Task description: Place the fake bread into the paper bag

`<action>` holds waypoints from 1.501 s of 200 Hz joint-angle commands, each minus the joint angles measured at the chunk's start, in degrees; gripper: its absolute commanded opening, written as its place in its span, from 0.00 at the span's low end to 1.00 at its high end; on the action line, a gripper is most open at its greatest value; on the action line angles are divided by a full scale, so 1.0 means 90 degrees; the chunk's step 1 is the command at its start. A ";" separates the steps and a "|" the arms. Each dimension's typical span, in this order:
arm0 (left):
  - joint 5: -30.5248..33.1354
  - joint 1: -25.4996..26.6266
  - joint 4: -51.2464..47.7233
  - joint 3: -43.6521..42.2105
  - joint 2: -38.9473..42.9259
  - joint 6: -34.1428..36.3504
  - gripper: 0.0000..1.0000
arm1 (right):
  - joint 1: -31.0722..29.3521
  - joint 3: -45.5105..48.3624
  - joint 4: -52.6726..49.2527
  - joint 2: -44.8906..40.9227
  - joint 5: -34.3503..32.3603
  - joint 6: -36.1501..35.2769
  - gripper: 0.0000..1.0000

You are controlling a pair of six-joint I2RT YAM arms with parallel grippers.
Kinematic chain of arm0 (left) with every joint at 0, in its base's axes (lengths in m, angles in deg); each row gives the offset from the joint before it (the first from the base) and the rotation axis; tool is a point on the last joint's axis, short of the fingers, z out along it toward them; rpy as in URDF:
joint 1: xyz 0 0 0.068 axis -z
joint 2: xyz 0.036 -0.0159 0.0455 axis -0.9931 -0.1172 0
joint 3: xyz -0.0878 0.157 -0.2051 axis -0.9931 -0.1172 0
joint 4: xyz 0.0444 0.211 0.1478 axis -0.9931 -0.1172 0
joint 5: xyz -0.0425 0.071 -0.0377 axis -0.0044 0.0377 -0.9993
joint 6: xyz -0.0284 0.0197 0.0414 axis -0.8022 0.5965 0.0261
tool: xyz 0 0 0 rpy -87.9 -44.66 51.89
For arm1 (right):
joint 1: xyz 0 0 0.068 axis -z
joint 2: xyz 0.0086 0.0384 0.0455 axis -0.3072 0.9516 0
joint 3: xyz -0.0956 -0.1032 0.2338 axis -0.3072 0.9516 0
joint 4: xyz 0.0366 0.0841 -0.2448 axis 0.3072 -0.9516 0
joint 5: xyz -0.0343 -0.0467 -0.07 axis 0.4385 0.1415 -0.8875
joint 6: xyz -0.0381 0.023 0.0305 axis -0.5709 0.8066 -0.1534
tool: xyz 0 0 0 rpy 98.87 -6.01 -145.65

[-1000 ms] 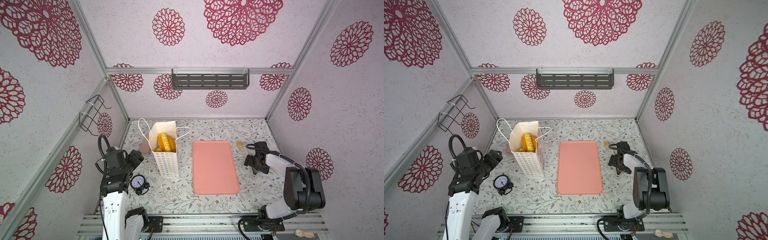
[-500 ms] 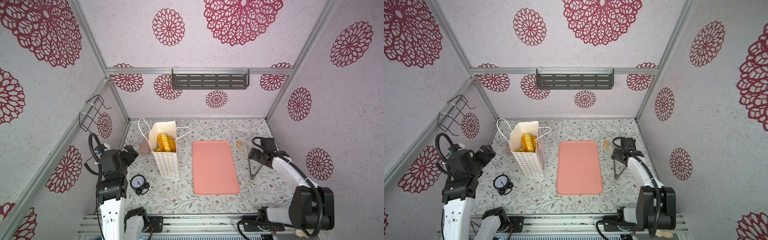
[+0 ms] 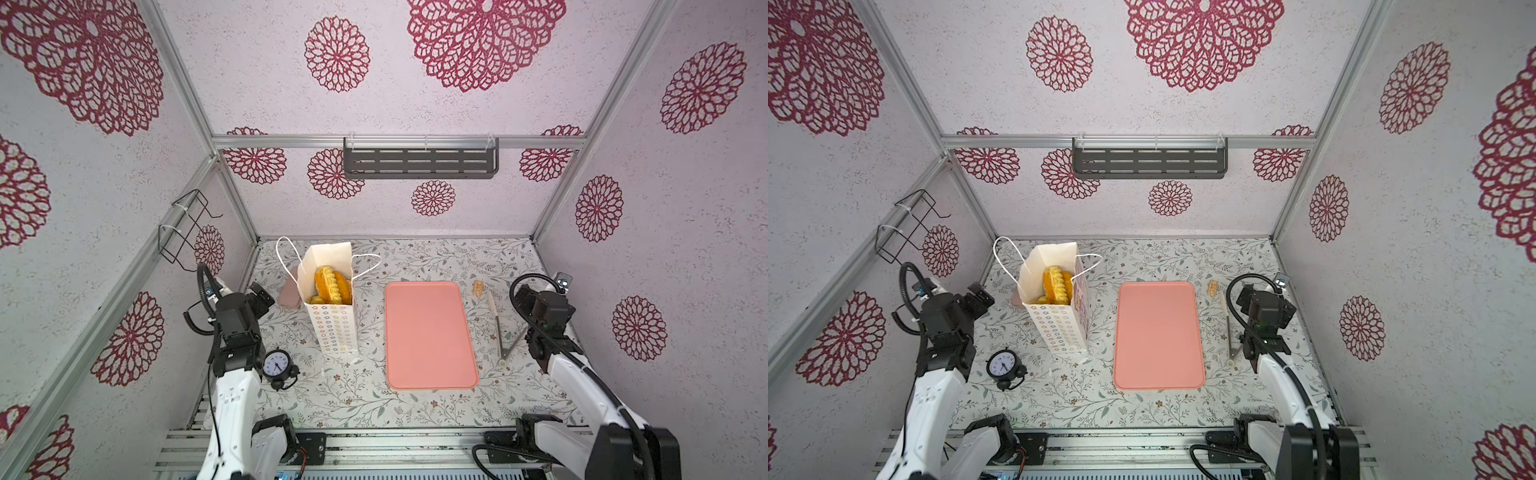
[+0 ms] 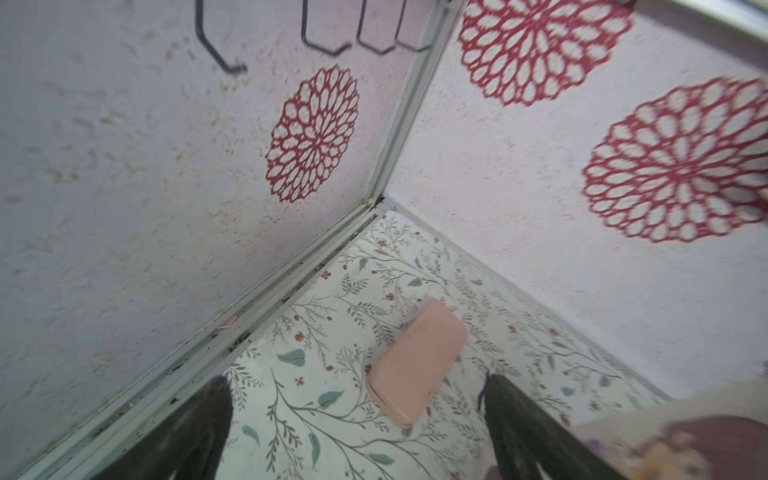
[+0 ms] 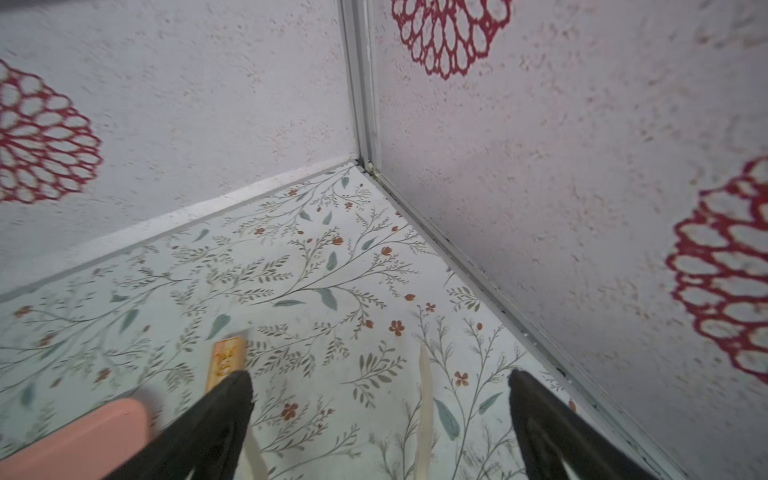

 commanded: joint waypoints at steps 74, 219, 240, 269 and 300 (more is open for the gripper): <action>0.1179 0.0557 0.3687 -0.0774 -0.2753 0.0689 0.97 | -0.0050 0.0029 0.2851 0.2000 -0.0437 -0.1233 0.99; 0.1094 0.1179 0.6085 -0.1377 -0.3718 0.1768 0.97 | -0.0353 0.2136 0.6471 0.2735 0.0942 -0.1238 0.99; 0.1092 0.1175 0.6039 -0.1365 -0.3719 0.1764 0.97 | -0.0500 0.2026 0.6203 0.2730 0.0917 -0.1405 0.99; 0.1085 0.1170 0.6022 -0.1350 -0.3728 0.1763 0.97 | -0.0519 0.1857 0.5760 0.2657 0.0882 -0.1343 0.99; 0.0943 0.1106 0.5886 -0.1285 -0.3738 0.1721 0.97 | -0.0343 0.1715 0.5468 0.2664 0.1102 -0.1184 0.99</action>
